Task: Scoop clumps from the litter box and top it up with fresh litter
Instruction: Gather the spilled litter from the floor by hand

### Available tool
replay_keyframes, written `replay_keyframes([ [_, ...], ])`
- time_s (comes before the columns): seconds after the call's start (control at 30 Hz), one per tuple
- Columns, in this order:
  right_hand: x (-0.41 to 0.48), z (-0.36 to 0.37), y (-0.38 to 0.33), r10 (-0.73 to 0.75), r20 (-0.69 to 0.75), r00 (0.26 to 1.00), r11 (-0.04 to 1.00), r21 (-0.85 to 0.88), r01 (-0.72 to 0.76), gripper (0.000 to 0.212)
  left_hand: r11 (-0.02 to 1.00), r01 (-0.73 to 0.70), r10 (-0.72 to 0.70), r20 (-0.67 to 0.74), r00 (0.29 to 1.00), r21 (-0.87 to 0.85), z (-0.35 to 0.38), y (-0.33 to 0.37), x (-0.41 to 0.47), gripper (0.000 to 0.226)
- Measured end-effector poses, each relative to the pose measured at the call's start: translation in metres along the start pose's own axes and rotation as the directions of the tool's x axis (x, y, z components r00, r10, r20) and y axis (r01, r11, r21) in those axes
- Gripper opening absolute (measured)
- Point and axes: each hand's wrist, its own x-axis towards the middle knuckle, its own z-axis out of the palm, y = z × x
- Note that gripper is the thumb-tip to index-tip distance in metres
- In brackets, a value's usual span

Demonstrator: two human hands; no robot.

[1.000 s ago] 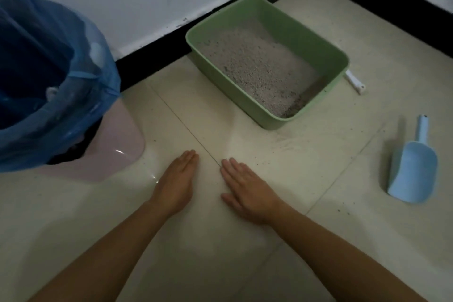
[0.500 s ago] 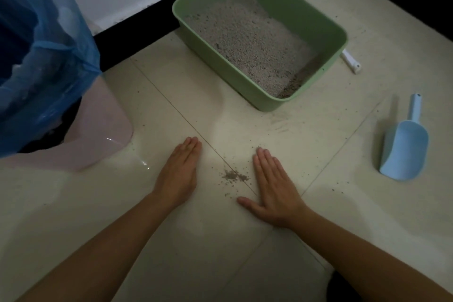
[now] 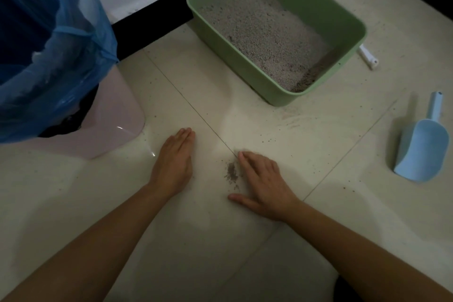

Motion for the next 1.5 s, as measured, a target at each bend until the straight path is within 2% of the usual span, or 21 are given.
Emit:
replay_keyframes([
  [0.1,0.016,0.000,0.012,-0.078,0.001,0.997,0.997,0.014,0.078,0.091,0.999,0.028,-0.029,-0.017,0.999,-0.033,-0.001,-0.002,0.003,0.062],
  [0.2,0.028,0.009,0.014,-0.135,-0.120,0.984,0.979,0.137,0.151,0.065,0.998,0.033,-0.035,-0.033,0.999,-0.045,-0.003,0.000,0.002,0.061],
  [0.33,0.036,0.016,0.012,-0.112,-0.229,0.967,0.954,0.248,0.169,0.035,0.997,0.057,-0.059,-0.035,0.998,-0.044,-0.003,0.005,0.000,0.060],
  [0.43,0.039,0.018,0.007,-0.145,-0.284,0.948,0.955,0.209,0.209,0.029,0.997,0.043,-0.046,-0.037,0.998,-0.071,-0.002,0.007,0.000,0.055],
  [0.57,0.036,0.018,-0.002,-0.188,-0.228,0.955,0.974,0.085,0.212,0.027,0.996,0.002,-0.005,-0.036,0.999,-0.091,-0.001,0.012,-0.006,0.051],
  [0.63,0.036,0.018,-0.006,-0.142,-0.166,0.976,0.981,0.108,0.161,0.021,0.995,-0.011,0.005,-0.055,0.998,-0.101,0.001,0.016,-0.009,0.047],
  [0.7,0.036,0.014,-0.007,-0.050,-0.109,0.993,0.975,0.210,0.072,0.017,0.991,-0.010,-0.002,-0.092,0.996,-0.137,0.006,0.021,-0.013,0.044],
  [0.77,0.031,0.007,-0.002,0.136,-0.167,0.976,0.926,0.373,-0.065,0.013,0.982,-0.011,-0.012,-0.126,0.992,-0.187,0.011,0.031,-0.019,0.040],
  [0.83,0.026,-0.006,0.008,0.422,-0.238,0.875,0.785,0.579,-0.222,0.012,0.973,0.014,-0.047,-0.139,0.989,-0.231,0.018,0.045,-0.026,0.038],
  [0.9,0.024,-0.017,0.020,0.610,-0.166,0.775,0.606,0.728,-0.321,0.008,0.959,0.056,-0.097,-0.132,0.987,-0.279,0.028,0.064,-0.031,0.039],
  [1.07,0.030,-0.024,0.035,0.707,-0.109,0.698,0.468,0.813,-0.347,0.004,0.943,0.112,-0.144,-0.082,0.986,-0.313,0.040,0.101,-0.035,0.035],
  [1.13,0.031,-0.023,0.034,0.711,-0.113,0.694,0.460,0.822,-0.337,0.004,0.949,0.102,-0.113,-0.021,0.993,-0.299,0.041,0.107,-0.034,0.030],
  [1.2,0.032,-0.024,0.033,0.705,-0.124,0.698,0.475,0.814,-0.336,0.006,0.948,0.136,-0.143,-0.004,0.990,-0.289,0.042,0.109,-0.030,0.017],
  [1.23,0.032,-0.024,0.033,0.702,-0.126,0.701,0.484,0.807,-0.340,0.006,0.954,0.136,-0.132,0.034,0.991,-0.266,0.040,0.110,-0.029,0.018],
  [1.27,0.031,-0.025,0.033,0.699,-0.126,0.704,0.493,0.798,-0.346,0.006,0.986,0.051,-0.048,0.021,0.999,-0.158,0.042,0.109,-0.029,0.021],
  [1.3,0.031,-0.026,0.033,0.694,-0.126,0.708,0.501,0.791,-0.351,0.005,0.990,-0.018,0.018,0.002,1.000,-0.139,0.042,0.107,-0.030,0.020],
  [1.37,0.032,-0.028,0.033,0.686,-0.122,0.717,0.508,0.787,-0.352,0.006,0.980,-0.059,0.063,0.017,0.998,-0.189,0.038,0.104,-0.029,0.012],
  [1.4,0.033,-0.031,0.032,0.682,-0.117,0.722,0.508,0.785,-0.353,0.006,0.981,-0.161,0.157,-0.045,0.987,-0.109,0.039,0.100,-0.030,0.014],
  [1.47,0.037,-0.037,0.030,0.676,-0.104,0.730,0.509,0.782,-0.360,0.009,0.930,-0.367,0.367,-0.040,0.929,0.011,0.048,0.086,-0.030,0.020],
  [1.5,0.039,-0.041,0.029,0.669,-0.096,0.737,0.512,0.778,-0.363,0.010,0.920,-0.392,0.392,-0.017,0.920,0.002,0.050,0.083,-0.031,0.020],
])
